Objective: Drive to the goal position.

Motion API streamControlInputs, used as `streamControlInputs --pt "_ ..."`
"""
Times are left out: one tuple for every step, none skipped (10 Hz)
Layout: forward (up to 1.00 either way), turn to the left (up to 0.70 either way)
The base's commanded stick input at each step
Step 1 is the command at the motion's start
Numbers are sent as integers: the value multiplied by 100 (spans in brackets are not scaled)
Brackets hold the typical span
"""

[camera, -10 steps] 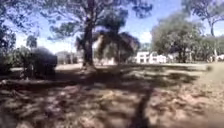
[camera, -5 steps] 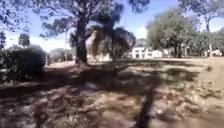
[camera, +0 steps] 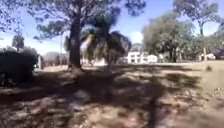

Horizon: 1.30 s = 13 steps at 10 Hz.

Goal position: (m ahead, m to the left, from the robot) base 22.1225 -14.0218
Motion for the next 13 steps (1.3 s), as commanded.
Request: streamControlInputs --pt "70 -27" --pt "70 -6" --pt "70 0" --pt "70 0" --pt "70 0" --pt "70 -35" --pt "70 -35" --pt "70 -35" --pt "70 -35" --pt "70 -35" --pt "70 -35" --pt "70 -35" --pt "70 0"
